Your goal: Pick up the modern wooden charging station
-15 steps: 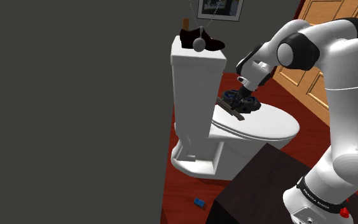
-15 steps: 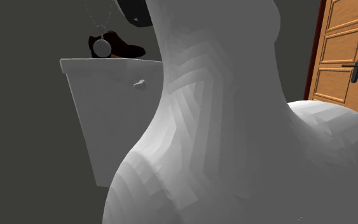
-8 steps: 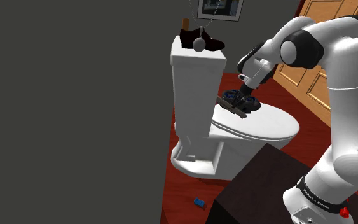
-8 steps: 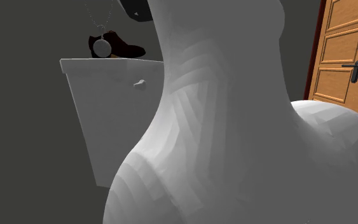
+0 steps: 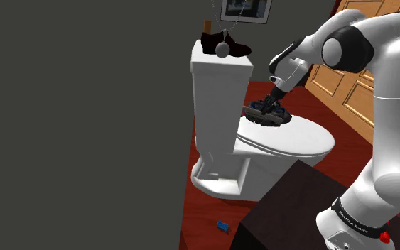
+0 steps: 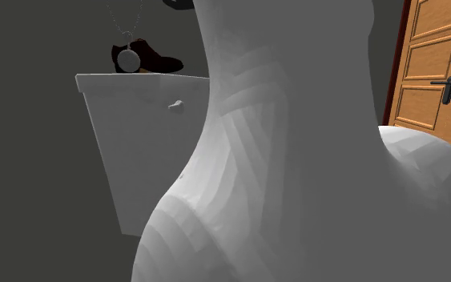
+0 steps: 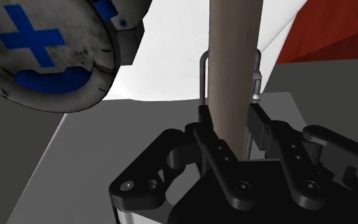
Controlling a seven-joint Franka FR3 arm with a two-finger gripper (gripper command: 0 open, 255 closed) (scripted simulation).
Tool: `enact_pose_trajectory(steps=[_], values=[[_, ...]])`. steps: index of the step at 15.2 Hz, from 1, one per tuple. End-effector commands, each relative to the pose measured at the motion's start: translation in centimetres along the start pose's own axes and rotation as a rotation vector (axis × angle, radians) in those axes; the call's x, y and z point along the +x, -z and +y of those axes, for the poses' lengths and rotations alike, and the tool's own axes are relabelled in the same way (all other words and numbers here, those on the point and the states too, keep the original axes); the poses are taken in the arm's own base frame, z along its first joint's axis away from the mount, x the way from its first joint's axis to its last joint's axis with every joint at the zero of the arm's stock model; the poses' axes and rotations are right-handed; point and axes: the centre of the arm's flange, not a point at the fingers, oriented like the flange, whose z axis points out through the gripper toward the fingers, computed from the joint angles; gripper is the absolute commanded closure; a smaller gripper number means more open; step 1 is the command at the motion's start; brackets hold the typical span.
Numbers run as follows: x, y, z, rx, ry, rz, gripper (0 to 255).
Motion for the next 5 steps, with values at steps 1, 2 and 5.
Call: enact_pose_trajectory(steps=[1,2,5], values=[[1.1,0.9,0.0,0.005,0.011,0.008,255],[1.3,1.3,0.0,0.005,0.011,0.008,255],[1.5,1.9,0.0,0.005,0.011,0.008,255]])
